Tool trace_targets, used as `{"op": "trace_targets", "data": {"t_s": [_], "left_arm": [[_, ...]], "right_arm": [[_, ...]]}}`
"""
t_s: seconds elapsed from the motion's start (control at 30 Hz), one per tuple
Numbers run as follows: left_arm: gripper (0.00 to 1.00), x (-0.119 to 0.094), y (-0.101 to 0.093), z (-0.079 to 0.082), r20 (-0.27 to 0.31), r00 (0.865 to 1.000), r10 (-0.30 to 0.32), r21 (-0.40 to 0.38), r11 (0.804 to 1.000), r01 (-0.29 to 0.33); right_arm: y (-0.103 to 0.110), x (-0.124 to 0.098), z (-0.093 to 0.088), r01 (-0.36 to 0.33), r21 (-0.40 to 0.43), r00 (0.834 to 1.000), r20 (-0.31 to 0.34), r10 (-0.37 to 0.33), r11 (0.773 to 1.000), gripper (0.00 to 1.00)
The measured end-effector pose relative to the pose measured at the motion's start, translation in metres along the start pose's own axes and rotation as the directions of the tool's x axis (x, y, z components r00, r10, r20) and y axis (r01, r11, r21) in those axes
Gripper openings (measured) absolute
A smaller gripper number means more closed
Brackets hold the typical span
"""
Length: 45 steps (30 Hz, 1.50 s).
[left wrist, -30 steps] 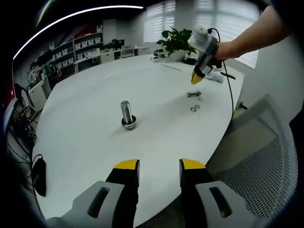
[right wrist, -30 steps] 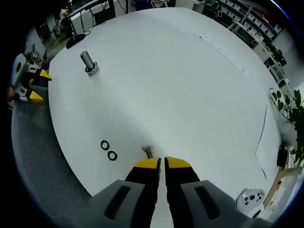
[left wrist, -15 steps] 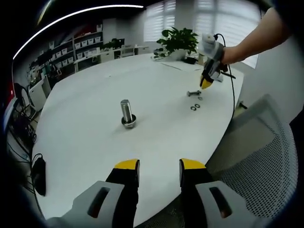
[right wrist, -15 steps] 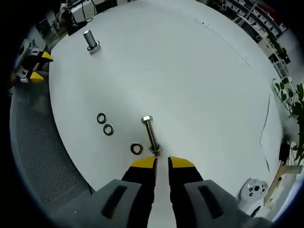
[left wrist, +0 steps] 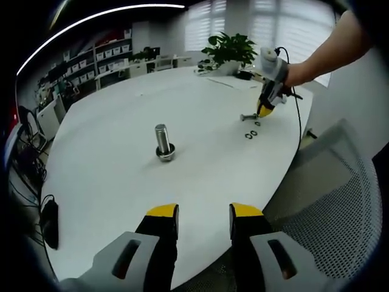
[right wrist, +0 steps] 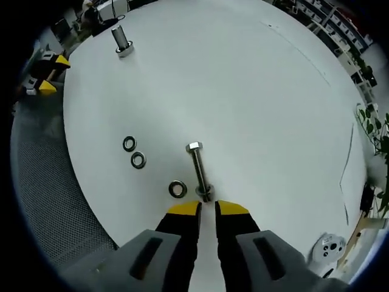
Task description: Place the washer onto the threaded stud by aligning its center hole with the stud, sliding it down to the base, and recovering from edge contact or off-axis alignment until the washer reaches the visible bottom stop.
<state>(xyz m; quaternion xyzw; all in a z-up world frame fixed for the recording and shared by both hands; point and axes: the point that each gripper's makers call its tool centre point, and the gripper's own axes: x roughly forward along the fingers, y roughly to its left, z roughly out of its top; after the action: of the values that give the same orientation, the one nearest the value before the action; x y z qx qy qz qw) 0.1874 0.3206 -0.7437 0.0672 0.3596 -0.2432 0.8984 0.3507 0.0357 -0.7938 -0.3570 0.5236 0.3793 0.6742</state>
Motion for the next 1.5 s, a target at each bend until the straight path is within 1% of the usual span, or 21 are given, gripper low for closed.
{"op": "trace_targets", "data": {"t_s": [0.13,0.2,0.27,0.4,0.5,0.53,0.6,0.7,0.8,0.97,1.1,1.17,1.3,1.37,1.5], "left_arm": [[0.31,0.001,0.0,-0.001,-0.005,1.0,0.001,0.0,1.0,-0.001],[0.31,0.001,0.0,-0.001,-0.006,1.0,0.001,-0.001,1.0,-0.001],[0.32,0.0,0.0,0.0,0.001,1.0,-0.001,-0.007,1.0,0.001],[0.32,0.001,0.0,-0.002,-0.011,1.0,-0.001,-0.005,1.0,0.001],[0.32,0.001,0.0,-0.001,-0.007,1.0,0.001,-0.003,1.0,-0.001],[0.32,0.001,0.0,-0.002,-0.012,1.0,0.001,-0.006,1.0,-0.001],[0.32,0.001,0.0,-0.002,-0.01,1.0,0.002,-0.003,1.0,-0.002],[0.31,0.001,0.0,-0.002,-0.01,1.0,0.002,-0.004,1.0,-0.002],[0.31,0.001,0.001,-0.002,-0.011,1.0,0.002,-0.005,1.0,-0.002],[0.31,0.001,0.0,-0.002,-0.009,1.0,0.001,-0.003,1.0,-0.001],[0.31,0.001,0.0,-0.002,-0.014,1.0,0.0,-0.002,1.0,0.0],[0.31,0.001,0.001,-0.003,-0.015,1.0,0.001,-0.002,1.0,-0.001],[0.31,0.001,0.001,-0.003,-0.017,1.0,0.002,-0.002,1.0,-0.002],[0.31,0.002,0.001,-0.004,-0.018,1.0,0.002,-0.004,1.0,-0.002],[0.31,0.002,0.001,-0.004,-0.019,1.0,0.003,-0.004,1.0,-0.003]], "right_arm": [[-0.001,0.002,0.001,-0.003,-0.001,1.0,0.013,0.003,1.0,0.12],[0.001,0.003,0.004,-0.016,-0.005,0.999,0.036,0.016,1.0,0.12],[0.001,0.003,0.005,-0.013,-0.012,0.999,0.042,0.014,1.0,0.12],[0.003,0.005,0.006,-0.019,-0.031,0.999,0.046,0.02,0.999,0.12],[0.002,0.008,0.003,-0.014,-0.049,0.999,0.034,0.016,0.999,0.11],[0.002,0.009,0.003,-0.018,-0.048,0.999,0.032,0.02,0.999,0.1],[0.003,0.007,0.005,-0.021,-0.027,0.998,0.059,0.023,0.999,0.1],[0.001,0.008,0.005,-0.024,-0.012,0.997,0.069,0.025,1.0,0.1],[0.003,0.006,0.005,-0.021,-0.022,0.997,0.068,0.022,1.0,0.09],[0.008,0.0,0.011,-0.052,-0.017,0.994,0.092,0.053,0.998,0.09],[0.012,0.001,0.011,-0.07,-0.019,0.994,0.077,0.072,0.997,0.08],[0.014,0.0,0.012,-0.07,-0.038,0.995,0.062,0.072,0.997,0.08],[0.015,-0.002,0.019,-0.07,-0.054,0.996,0.056,0.072,0.996,0.08],[0.016,-0.004,0.022,-0.062,-0.067,0.997,0.039,0.065,0.996,0.08],[0.016,-0.008,0.029,-0.056,-0.081,0.997,0.04,0.059,0.995,0.07]]}}
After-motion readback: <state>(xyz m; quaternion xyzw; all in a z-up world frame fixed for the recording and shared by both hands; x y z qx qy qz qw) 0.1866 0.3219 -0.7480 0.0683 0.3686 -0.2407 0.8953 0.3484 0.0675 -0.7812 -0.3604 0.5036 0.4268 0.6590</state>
